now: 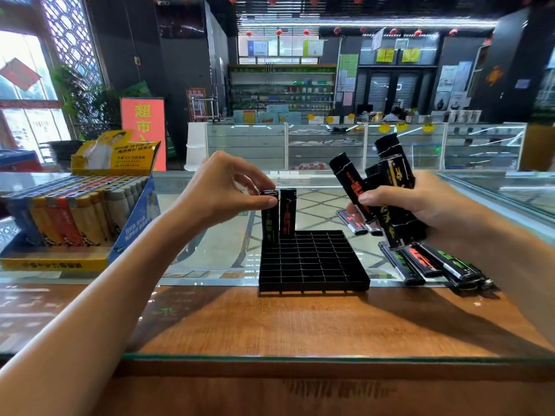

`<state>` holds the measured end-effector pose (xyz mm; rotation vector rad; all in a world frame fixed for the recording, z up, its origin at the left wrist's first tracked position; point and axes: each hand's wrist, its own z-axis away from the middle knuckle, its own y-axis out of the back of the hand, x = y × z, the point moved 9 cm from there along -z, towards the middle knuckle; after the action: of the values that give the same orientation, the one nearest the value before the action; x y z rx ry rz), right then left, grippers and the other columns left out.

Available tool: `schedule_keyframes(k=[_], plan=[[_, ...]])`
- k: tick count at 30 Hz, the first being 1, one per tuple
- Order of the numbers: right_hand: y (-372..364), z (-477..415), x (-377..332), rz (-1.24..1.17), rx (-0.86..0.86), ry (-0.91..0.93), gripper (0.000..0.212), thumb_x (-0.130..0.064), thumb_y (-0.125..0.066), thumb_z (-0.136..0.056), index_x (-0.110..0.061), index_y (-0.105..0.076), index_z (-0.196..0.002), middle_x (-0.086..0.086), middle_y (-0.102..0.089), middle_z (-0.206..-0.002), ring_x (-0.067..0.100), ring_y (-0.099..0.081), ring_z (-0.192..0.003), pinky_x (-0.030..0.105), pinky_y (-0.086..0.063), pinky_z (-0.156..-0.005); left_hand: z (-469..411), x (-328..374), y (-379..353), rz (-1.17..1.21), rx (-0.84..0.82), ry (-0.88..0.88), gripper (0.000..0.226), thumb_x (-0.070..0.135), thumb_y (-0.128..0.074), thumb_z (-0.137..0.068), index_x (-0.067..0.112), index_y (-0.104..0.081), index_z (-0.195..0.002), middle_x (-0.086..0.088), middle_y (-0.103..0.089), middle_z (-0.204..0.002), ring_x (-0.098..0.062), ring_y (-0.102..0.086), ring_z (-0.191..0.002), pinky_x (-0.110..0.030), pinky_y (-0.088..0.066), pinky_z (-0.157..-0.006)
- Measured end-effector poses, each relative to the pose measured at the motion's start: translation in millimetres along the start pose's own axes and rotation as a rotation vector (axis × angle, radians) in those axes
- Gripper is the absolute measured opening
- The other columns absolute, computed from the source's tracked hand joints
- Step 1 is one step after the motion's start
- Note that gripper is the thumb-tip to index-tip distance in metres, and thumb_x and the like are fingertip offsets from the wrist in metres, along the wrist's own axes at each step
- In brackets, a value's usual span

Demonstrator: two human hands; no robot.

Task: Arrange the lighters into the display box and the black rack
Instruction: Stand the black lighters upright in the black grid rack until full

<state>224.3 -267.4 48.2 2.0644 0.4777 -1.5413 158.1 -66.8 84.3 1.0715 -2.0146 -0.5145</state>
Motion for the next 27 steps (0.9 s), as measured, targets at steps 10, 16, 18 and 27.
schedule_keyframes(k=[10, 16, 18, 27], plan=[[-48, -15, 2, -0.067, -0.201, 0.150, 0.014, -0.019, -0.065, -0.077, -0.011, -0.070, -0.088, 0.008, -0.072, -0.085, 0.014, -0.068, -0.078, 0.017, -0.049, -0.061, 4, 31, -6, 0.562, 0.004, -0.023, 0.033, 0.025, -0.071, -0.070, 0.016, -0.069, -0.102, 0.003, -0.074, -0.094, -0.010, -0.070, -0.085, -0.015, -0.052, -0.071], [-53, -13, 10, -0.075, -0.238, 0.116, 0.022, -0.020, -0.065, -0.078, -0.006, -0.067, -0.095, 0.017, -0.071, -0.091, 0.016, -0.066, -0.073, 0.021, -0.049, -0.058, 3, 23, -13, 0.722, -0.026, 0.000, 0.027, 0.015, -0.072, -0.069, 0.012, -0.073, -0.096, -0.002, -0.075, -0.091, -0.016, -0.071, -0.086, -0.020, -0.054, -0.075], [-51, -11, 11, -0.083, -0.245, 0.097, 0.029, -0.021, -0.065, -0.078, -0.001, -0.065, -0.098, 0.023, -0.069, -0.096, 0.018, -0.060, -0.071, 0.023, -0.048, -0.059, 3, 21, -14, 0.743, -0.044, 0.015, 0.028, 0.017, -0.072, -0.069, 0.013, -0.074, -0.096, -0.004, -0.074, -0.092, -0.016, -0.071, -0.085, -0.021, -0.054, -0.075], [-59, -2, 12, -0.161, -0.298, 0.078, 0.019, -0.019, -0.064, -0.079, -0.016, -0.070, -0.097, 0.012, -0.072, -0.099, 0.021, -0.070, -0.087, 0.019, -0.052, -0.062, 4, 17, -25, 0.821, -0.112, 0.106, 0.024, 0.013, -0.068, -0.072, 0.005, -0.072, -0.094, -0.011, -0.074, -0.091, -0.020, -0.071, -0.084, -0.020, -0.054, -0.071]])
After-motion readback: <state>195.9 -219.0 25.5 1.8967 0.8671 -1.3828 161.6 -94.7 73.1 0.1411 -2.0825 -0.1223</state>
